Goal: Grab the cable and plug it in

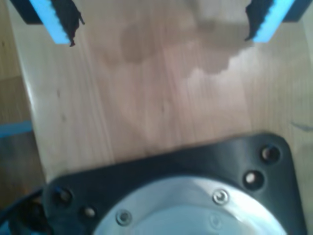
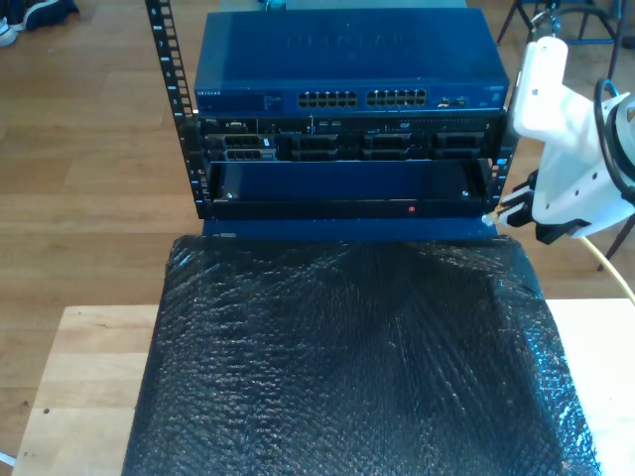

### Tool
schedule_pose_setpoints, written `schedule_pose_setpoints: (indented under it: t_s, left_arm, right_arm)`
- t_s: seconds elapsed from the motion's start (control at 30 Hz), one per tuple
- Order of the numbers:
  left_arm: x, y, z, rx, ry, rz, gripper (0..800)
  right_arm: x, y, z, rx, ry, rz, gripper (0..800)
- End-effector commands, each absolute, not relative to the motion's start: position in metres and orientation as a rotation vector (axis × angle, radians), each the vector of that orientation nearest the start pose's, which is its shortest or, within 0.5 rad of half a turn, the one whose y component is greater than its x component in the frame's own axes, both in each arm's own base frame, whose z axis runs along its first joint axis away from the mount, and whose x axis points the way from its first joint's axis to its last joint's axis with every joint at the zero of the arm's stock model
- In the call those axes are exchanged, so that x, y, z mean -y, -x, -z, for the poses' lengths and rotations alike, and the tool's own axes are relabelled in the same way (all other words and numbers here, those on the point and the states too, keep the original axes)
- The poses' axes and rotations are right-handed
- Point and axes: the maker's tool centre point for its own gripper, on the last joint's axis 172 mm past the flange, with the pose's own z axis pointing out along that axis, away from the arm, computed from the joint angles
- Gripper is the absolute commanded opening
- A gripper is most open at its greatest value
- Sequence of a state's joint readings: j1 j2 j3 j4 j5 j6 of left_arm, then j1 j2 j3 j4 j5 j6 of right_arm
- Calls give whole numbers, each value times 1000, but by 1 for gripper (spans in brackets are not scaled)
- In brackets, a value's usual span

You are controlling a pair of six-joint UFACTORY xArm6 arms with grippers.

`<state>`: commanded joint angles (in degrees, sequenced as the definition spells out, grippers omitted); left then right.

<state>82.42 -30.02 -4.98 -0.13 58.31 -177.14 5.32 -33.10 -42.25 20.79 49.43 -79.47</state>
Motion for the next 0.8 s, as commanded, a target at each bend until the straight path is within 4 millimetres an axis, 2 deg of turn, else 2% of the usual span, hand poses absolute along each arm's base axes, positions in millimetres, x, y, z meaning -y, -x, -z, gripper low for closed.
schedule_pose_setpoints:
  t_s: [0.2,0.43,0.6,0.73,0.8]
  left_arm:
    - [-124,-19,-27,-2610,2191,519,800]
    - [-124,-19,-27,-2610,2191,519,800]
    - [-124,-19,-27,-2610,2191,519,800]
    - [-124,-19,-27,-2610,2191,519,800]
    - [-124,-19,-27,-2610,2191,519,800]
  right_arm:
    - [-86,-433,-309,1916,2413,933,0]
    - [-93,-446,-329,1997,2393,1110,0]
    - [-109,-449,-335,2031,2357,1171,0]
    - [-132,-454,-334,2084,2311,1292,0]
    - [-137,-458,-336,2093,2306,1361,0]
